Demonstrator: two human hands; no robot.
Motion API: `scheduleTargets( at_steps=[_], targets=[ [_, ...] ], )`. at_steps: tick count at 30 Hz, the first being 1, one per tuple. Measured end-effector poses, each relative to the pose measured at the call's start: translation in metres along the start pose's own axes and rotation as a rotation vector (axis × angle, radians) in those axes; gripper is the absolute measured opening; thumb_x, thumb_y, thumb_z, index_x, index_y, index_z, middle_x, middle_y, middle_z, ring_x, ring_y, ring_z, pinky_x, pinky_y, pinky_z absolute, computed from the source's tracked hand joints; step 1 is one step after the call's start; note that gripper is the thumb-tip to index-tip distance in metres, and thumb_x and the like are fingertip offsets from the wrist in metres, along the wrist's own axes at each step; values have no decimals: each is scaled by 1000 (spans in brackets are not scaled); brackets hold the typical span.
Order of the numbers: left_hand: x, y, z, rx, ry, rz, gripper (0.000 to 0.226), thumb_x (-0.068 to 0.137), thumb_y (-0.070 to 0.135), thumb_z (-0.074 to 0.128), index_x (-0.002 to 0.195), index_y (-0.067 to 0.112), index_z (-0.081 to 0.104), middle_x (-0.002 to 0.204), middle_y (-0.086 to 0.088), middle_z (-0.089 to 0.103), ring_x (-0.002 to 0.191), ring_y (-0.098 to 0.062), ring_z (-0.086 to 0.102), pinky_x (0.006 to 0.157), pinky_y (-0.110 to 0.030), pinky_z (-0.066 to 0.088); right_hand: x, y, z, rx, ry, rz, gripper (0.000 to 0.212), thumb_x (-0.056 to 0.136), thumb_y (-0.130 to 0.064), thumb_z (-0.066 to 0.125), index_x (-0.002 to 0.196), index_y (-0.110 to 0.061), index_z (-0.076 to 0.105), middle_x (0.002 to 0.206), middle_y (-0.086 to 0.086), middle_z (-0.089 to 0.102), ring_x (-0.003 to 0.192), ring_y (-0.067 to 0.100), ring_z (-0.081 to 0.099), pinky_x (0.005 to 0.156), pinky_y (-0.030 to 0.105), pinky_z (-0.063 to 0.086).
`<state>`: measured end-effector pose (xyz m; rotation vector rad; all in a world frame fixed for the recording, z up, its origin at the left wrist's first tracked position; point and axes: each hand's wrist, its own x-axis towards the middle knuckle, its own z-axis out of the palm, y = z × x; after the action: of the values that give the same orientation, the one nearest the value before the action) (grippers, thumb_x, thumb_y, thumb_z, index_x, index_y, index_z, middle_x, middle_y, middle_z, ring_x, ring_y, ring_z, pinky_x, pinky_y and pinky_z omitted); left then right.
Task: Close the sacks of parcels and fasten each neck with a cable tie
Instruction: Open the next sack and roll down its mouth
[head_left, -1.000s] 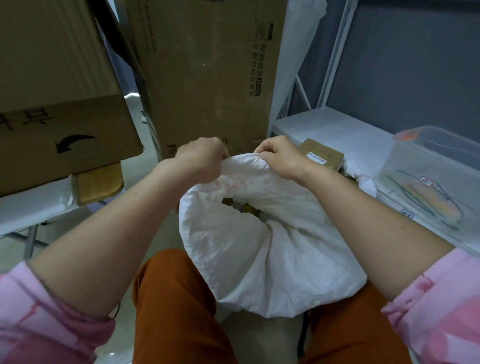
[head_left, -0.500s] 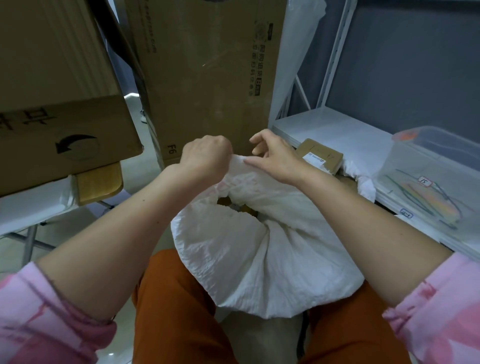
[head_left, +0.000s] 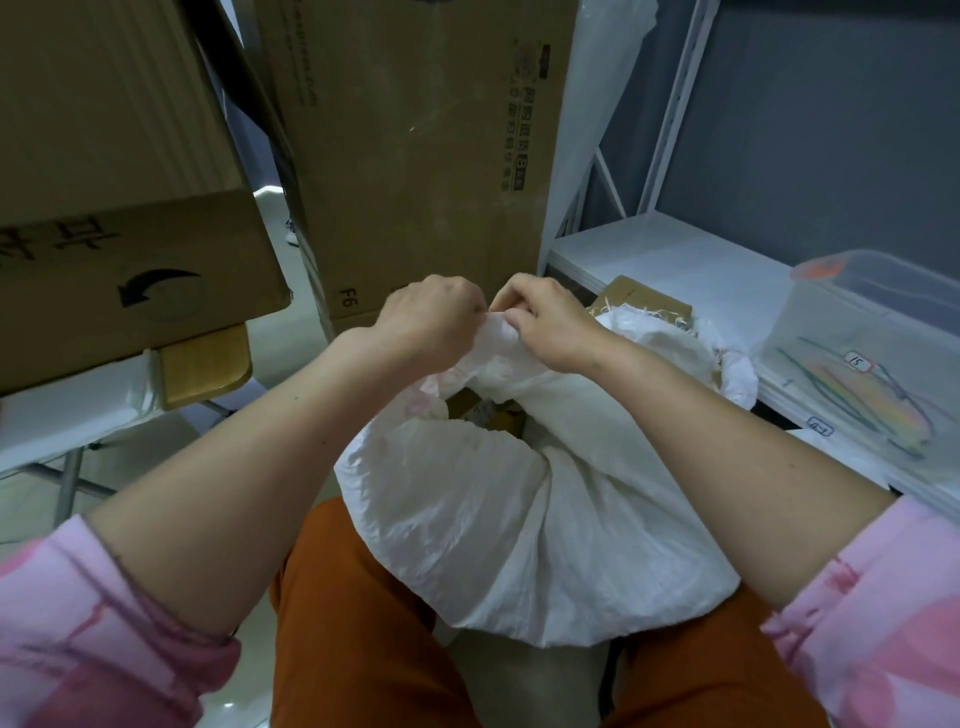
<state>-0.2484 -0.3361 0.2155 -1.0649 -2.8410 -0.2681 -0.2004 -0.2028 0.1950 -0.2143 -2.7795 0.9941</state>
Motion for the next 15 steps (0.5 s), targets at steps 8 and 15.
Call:
scheduleTargets(
  at_steps=[8,15],
  targets=[
    [1,-19,-3,107,33,-291,12,89,0,45,87,11,51,71,-4,49,60,-17,44,61,-33,36,-6,8,-9,-427,135,-17,19,96,-20,51,108,-19,66,109,4,58,104,20,50,78,30,41],
    [0,-1,-4,-128,28,-18,32,97,41,46,119,19,57,107,1,60,94,-20,59,77,-34,51,0,3,-7,64,-1,98,16,99,-12,46,99,-20,60,102,0,59,85,9,55,64,23,45]
  ],
)
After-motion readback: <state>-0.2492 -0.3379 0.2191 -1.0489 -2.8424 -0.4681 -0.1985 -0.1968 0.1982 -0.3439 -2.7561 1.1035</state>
